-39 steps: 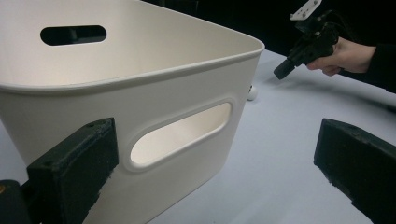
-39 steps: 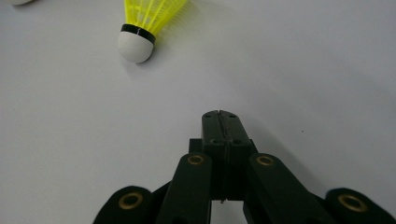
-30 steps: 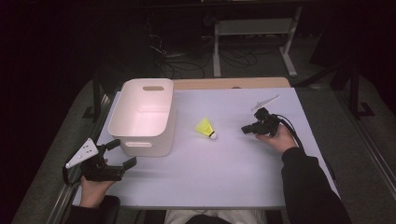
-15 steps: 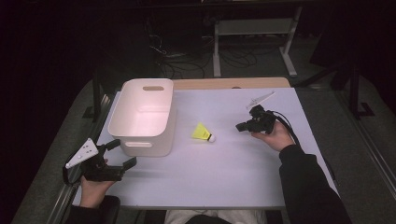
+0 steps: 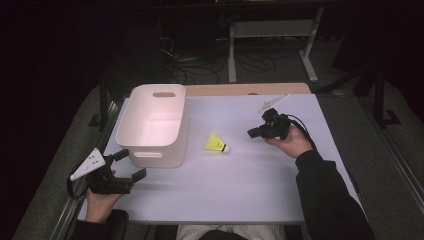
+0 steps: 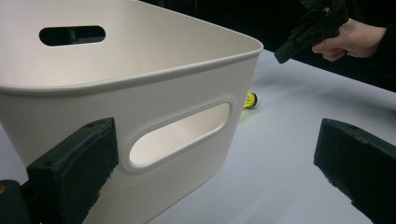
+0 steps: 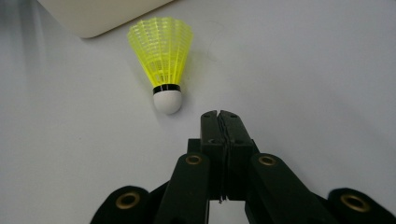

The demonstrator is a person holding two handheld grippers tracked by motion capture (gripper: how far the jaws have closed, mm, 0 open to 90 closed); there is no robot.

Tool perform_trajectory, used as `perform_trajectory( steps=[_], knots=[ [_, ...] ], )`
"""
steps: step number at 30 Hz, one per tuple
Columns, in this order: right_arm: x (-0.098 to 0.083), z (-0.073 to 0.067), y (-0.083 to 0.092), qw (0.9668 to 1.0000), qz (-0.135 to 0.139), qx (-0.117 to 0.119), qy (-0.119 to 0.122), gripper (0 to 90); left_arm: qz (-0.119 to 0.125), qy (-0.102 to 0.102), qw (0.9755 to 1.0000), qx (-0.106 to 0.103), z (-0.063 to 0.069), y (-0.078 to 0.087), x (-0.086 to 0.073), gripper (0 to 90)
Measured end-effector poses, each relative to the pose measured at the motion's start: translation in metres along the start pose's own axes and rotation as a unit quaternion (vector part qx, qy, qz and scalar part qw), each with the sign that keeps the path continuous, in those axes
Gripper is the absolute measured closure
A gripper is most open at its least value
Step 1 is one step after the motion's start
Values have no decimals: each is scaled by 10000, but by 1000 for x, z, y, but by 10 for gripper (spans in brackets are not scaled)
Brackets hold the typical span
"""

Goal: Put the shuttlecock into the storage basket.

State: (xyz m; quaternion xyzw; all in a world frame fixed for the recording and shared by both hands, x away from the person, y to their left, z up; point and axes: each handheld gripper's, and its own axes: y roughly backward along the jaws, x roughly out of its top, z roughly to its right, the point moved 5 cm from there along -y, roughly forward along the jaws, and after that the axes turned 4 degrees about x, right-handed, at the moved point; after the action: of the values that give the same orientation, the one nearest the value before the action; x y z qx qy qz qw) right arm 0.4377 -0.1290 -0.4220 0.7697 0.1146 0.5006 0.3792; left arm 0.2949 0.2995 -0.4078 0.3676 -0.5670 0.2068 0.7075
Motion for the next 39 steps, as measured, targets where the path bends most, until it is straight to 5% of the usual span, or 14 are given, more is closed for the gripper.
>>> perform_trajectory(
  steps=[17, 27, 39],
  knots=[
    [15, -6, -5, 9999, -103, 93, 42, 651, -2, -4, 10000, -7, 0, 0, 0, 0],
    [21, -8, -15, 9996, -214, -124, 97, 264, -5, -5, 10000, -11, 0, 0, 0, 0],
    [24, -12, -30, 9987, -420, -153, 253, 18, 9, 1, 10000, 5, 0, 0, 0, 0]
  ],
)
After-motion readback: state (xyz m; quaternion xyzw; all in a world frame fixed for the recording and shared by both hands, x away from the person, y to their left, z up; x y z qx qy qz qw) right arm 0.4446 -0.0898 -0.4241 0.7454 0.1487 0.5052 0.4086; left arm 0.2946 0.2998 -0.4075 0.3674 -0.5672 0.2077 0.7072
